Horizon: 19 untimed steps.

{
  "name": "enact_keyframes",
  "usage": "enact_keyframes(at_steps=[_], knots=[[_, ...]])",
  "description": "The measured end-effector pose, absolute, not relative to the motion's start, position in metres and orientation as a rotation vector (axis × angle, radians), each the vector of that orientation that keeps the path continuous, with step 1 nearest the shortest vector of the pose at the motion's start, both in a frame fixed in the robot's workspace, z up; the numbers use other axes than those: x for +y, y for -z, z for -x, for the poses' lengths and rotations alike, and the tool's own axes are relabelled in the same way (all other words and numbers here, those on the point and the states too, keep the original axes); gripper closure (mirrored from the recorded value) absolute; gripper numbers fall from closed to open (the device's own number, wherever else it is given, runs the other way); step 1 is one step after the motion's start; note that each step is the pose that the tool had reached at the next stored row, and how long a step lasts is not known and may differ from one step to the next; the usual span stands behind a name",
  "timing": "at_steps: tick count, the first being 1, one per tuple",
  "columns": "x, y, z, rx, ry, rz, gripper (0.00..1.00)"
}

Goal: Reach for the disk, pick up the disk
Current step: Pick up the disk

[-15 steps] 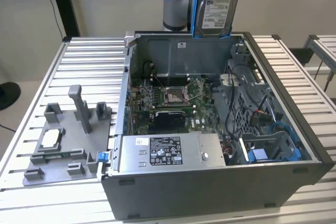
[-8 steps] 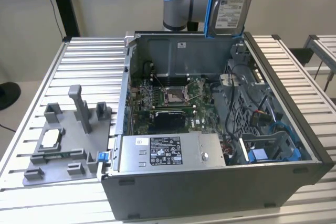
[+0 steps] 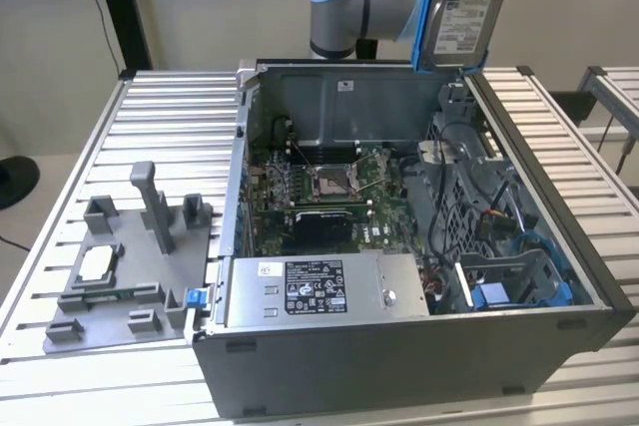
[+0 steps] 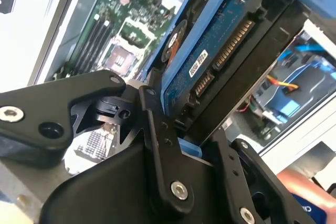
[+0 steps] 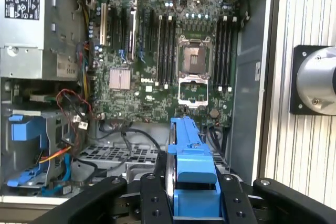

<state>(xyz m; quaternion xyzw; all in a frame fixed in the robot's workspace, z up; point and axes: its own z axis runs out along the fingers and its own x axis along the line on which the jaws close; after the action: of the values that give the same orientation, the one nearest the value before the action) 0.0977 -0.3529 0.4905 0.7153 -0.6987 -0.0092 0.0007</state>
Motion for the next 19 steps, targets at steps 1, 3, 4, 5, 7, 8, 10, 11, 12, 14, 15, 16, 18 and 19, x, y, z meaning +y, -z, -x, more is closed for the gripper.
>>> enact_keyframes(at_steps=[1,3,4,5,7,8,10,11,12,14,15,16,18,19], knots=[[-0.353,-0.491,-0.102,-2.194,0.029,-2.246,1.00],[-0.353,-0.490,-0.107,-2.194,0.029,-2.246,1.00],[-0.353,-0.490,-0.108,-2.194,0.029,-2.246,1.00],[-0.353,-0.491,-0.110,-2.194,0.029,-2.246,1.00],[-0.353,-0.490,-0.112,-2.194,0.029,-2.246,1.00],[-0.353,-0.491,-0.113,-2.194,0.029,-2.246,1.00],[-0.353,-0.491,-0.116,-2.194,0.029,-2.246,1.00],[-0.353,-0.491,-0.117,-2.194,0.029,-2.246,1.00],[-0.353,-0.491,-0.118,-2.194,0.029,-2.246,1.00],[-0.354,-0.491,-0.118,-2.194,0.029,-2.246,1.00],[-0.356,-0.491,-0.118,-2.194,0.029,-2.246,1.00],[-0.358,-0.491,-0.118,-2.194,0.029,-2.246,1.00],[-0.363,-0.491,-0.118,-2.194,0.029,-2.246,1.00],[-0.366,-0.491,-0.118,-2.194,0.029,-2.246,1.00]])
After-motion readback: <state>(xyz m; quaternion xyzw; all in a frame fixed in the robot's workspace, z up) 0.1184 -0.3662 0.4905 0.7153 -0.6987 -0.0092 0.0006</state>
